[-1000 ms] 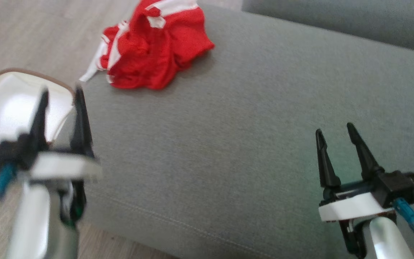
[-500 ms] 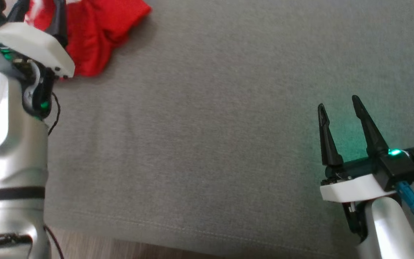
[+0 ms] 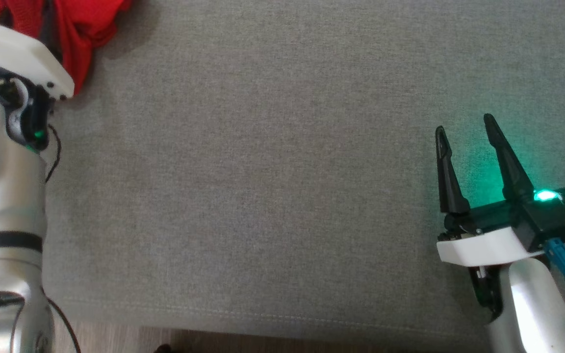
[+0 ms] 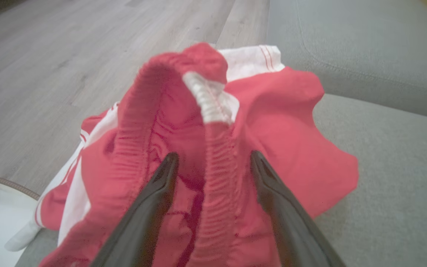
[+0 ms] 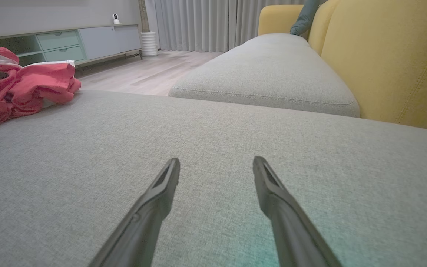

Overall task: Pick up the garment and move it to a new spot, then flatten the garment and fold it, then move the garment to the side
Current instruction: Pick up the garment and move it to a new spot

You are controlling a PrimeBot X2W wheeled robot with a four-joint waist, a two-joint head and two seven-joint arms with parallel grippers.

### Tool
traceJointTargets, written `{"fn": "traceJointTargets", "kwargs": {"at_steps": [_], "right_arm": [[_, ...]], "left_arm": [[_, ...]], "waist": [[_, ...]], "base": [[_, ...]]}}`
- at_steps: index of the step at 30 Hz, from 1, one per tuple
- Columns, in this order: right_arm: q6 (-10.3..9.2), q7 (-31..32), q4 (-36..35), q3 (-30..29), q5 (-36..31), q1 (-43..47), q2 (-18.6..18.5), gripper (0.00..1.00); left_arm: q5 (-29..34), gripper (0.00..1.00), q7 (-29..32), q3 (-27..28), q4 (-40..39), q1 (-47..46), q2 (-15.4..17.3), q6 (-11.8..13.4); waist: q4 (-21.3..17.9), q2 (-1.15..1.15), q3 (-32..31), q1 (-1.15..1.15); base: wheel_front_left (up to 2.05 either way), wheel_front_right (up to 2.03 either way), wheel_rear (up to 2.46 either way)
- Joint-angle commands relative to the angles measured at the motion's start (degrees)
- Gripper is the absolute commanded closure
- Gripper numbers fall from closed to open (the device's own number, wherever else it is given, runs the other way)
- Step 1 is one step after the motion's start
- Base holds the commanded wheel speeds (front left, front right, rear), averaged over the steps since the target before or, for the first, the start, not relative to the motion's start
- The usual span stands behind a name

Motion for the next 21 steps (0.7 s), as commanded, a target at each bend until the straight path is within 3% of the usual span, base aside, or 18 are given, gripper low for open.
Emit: {"fn": "traceJointTargets", "kwargs": {"at_steps": [1, 2, 3, 4, 5, 12, 21], "right_arm": [[0.43, -0.5, -1.8, 1.8, 0.0, -0.4, -0.2, 0.0], [0.43, -0.5, -1.7, 1.9, 0.0, -0.5, -0.2, 0.0], [0.43, -0.5, -1.6, 2.0, 0.1, -0.5, -0.2, 0.0], [0.43, -0.5, -1.5, 2.1, 0.1, -0.6, -0.2, 0.0], [0.43, -0.5, -1.4, 2.2, 0.2, -0.7, -0.2, 0.0], [0.43, -0.5, -0.5, 2.6, 1.4, -0.9, -0.2, 0.0], [0.43, -0.5, 0.5, 3.0, 3.8, -0.4, -0.2, 0.0]], "left_arm": [[0.0, 0.0, -1.6, 1.6, -1.1, -3.0, 3.6, 0.2], [0.0, 0.15, -2.7, 1.5, -0.9, -3.5, 3.7, 0.1], [0.1, 0.55, -3.8, 1.4, -0.8, -4.1, 3.8, 0.1], [0.0, 0.87, -5.2, 1.3, -0.9, -4.7, 3.8, -0.2], [-0.2, 1.0, -6.4, 1.4, -0.7, -5.2, 3.9, -0.4], [-0.5, 1.0, -10.8, 0.4, 1.0, -7.4, 4.6, -1.8], [2.7, 1.0, -11.5, -6.8, -2.5, -10.7, 4.8, -3.2]], "waist": [[-0.2, 0.0, 0.1, 0.0], [-0.3, 0.0, 0.1, 0.0], [-0.4, 0.0, 0.1, 0.0], [-0.5, 0.0, 0.0, 0.0], [-0.6, 0.0, -0.1, 0.0], [-1.6, 0.0, -2.6, 0.0], [-2.9, 0.0, -8.2, 0.0]], "base": [[0.0, 0.0, 0.0], [0.0, 0.0, 0.0], [0.0, 0.0, 0.0], [0.0, 0.0, 0.0], [0.0, 0.0, 0.0], [0.0, 0.0, 0.0], [0.0, 0.0, 0.0]]}}
